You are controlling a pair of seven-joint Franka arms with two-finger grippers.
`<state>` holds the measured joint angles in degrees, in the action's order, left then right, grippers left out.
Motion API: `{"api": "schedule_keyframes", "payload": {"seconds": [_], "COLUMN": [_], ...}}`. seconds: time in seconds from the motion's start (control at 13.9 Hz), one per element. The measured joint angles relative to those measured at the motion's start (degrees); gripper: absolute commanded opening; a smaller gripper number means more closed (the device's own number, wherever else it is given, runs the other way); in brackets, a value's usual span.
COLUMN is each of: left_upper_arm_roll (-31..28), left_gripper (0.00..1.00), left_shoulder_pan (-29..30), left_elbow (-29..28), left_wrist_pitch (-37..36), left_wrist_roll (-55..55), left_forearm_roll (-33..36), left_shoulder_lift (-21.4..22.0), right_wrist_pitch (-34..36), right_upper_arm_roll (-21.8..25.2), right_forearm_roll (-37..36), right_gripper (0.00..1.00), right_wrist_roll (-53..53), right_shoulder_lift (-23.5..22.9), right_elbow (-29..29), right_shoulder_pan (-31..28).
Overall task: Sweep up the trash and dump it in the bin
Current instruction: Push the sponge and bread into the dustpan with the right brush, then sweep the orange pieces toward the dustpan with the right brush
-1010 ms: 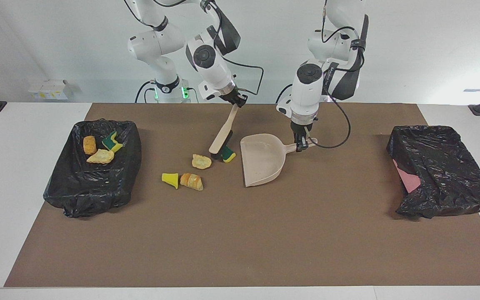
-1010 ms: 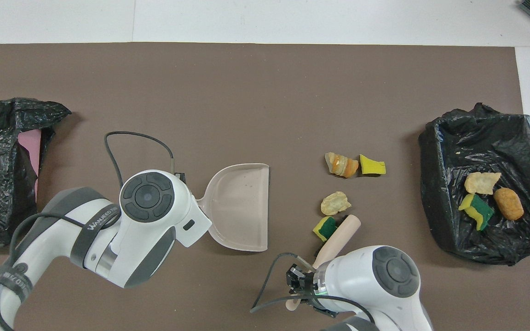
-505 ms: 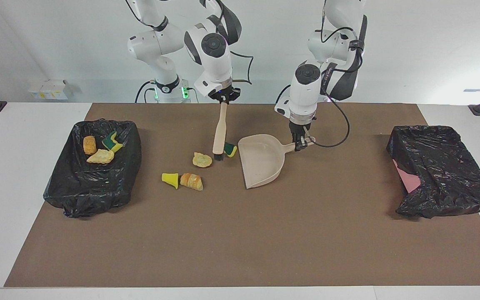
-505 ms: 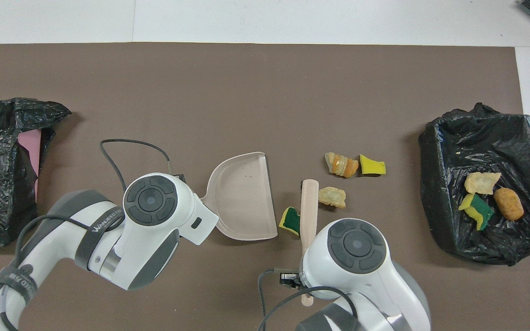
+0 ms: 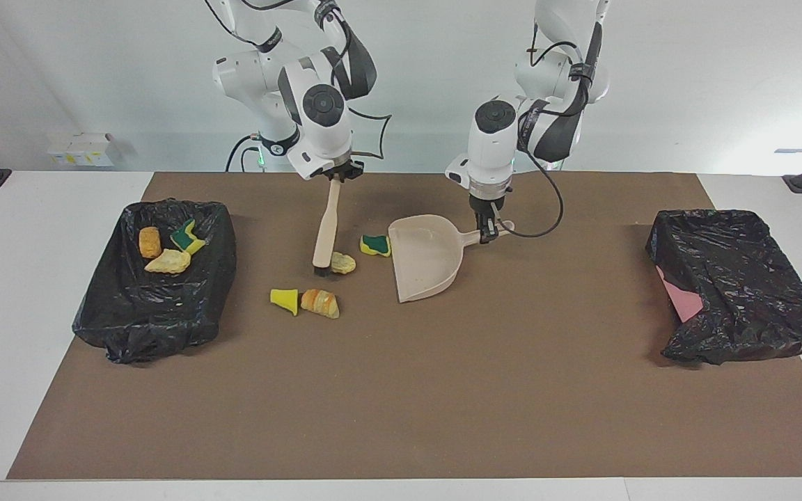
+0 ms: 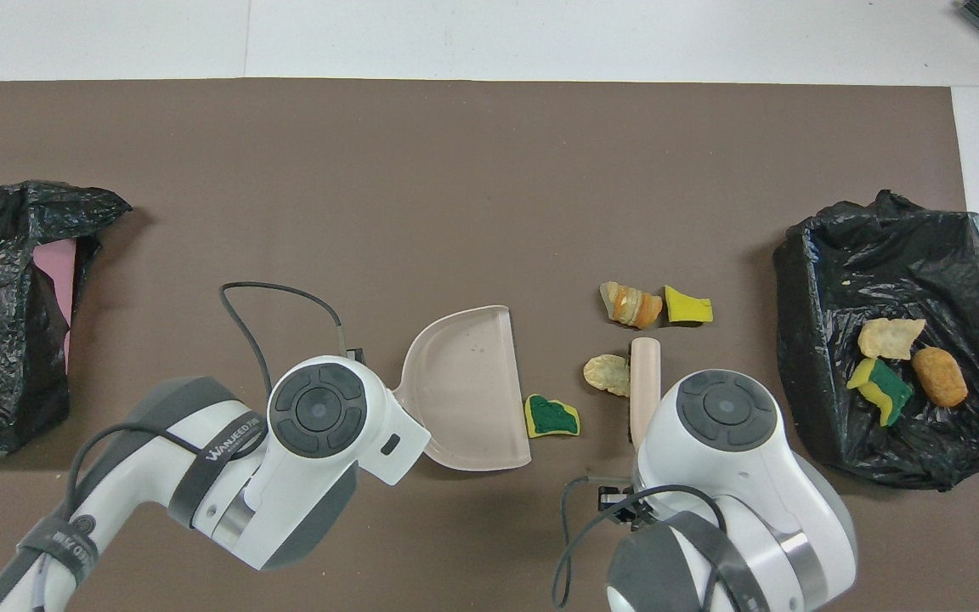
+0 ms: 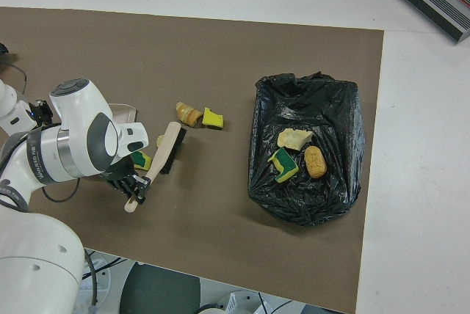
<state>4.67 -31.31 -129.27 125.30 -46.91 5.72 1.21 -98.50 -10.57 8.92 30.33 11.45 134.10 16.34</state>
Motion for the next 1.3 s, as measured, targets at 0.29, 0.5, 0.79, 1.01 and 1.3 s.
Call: {"api": "schedule_keyframes", "payload": {"seconds": [0.29, 0.5, 0.79, 1.01, 1.3], "left_upper_arm_roll": [0.15, 0.15, 0.15, 0.12, 0.07], "left_gripper": [0.0, 0.0, 0.0, 0.0, 0.0], "left_shoulder_pan": [-1.7, -2.03, -2.46, -2.46, -2.5], "left_elbow": [-1.43, -1.98, -2.78, -2.86, -3.03], "left_wrist_pitch": [-0.14, -0.14, 0.33, 0.7, 2.44], "left_wrist_roll": [4.96, 6.5, 6.74, 6.73, 6.1], "left_forearm_roll": [-0.01, -0.04, -0.06, -0.06, -0.06], "left_shoulder_lift": [1.43, 1.82, 1.25, 1.16, 1.03], "right_wrist_pitch": [-1.79, -5.9, -7.71, -12.28, -10.3], "right_upper_arm_roll": [-0.03, -0.11, -0.4, -0.81, -0.76], "right_forearm_roll": [-1.76, -1.68, 2.89, 6.8, 7.96], "right_gripper": [0.0, 0.0, 0.0, 0.0, 0.0], "right_wrist_roll": [-5.29, -11.44, -16.82, -16.41, -13.68], "right_shoulder_lift": [2.87, 2.84, 2.58, 1.35, -0.78], "right_elbow": [4.31, 6.81, 7.1, 7.02, 1.42], "right_shoulder_pan": [-2.38, -3.11, 1.33, 10.35, 12.47]}}
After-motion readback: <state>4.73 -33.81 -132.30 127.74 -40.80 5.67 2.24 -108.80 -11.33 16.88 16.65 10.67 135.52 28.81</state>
